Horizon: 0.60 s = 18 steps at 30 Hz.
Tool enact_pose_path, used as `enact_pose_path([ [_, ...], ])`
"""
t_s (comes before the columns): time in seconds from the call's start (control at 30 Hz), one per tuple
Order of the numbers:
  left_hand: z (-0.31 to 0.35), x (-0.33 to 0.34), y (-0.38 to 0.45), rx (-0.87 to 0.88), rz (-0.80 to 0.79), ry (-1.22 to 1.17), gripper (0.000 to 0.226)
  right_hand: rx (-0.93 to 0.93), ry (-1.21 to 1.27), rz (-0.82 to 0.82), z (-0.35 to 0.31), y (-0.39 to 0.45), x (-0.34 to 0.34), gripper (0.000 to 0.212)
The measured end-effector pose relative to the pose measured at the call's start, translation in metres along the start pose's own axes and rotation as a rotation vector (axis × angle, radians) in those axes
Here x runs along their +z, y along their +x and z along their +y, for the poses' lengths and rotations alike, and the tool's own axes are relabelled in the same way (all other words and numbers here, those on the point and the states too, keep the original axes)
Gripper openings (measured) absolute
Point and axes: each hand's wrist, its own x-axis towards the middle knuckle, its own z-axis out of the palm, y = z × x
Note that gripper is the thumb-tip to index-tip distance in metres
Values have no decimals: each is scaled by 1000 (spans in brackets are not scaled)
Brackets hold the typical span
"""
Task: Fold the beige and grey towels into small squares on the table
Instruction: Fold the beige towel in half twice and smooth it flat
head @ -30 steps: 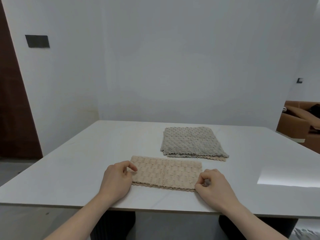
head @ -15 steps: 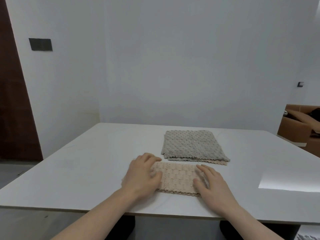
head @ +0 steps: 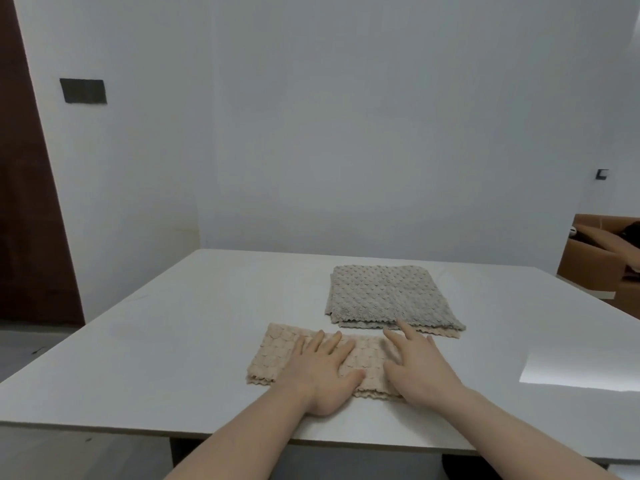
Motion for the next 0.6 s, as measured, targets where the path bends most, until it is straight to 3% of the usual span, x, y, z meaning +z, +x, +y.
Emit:
enact_pose_path([
  [0.37, -9, -7, 3, -8, -32, -45, 71, 53, -116, -162, -5, 5, 32, 67],
  [0.6, -56, -15, -5, -159, -18, -33, 74, 61, -139, -198, 8, 9, 25, 71],
])
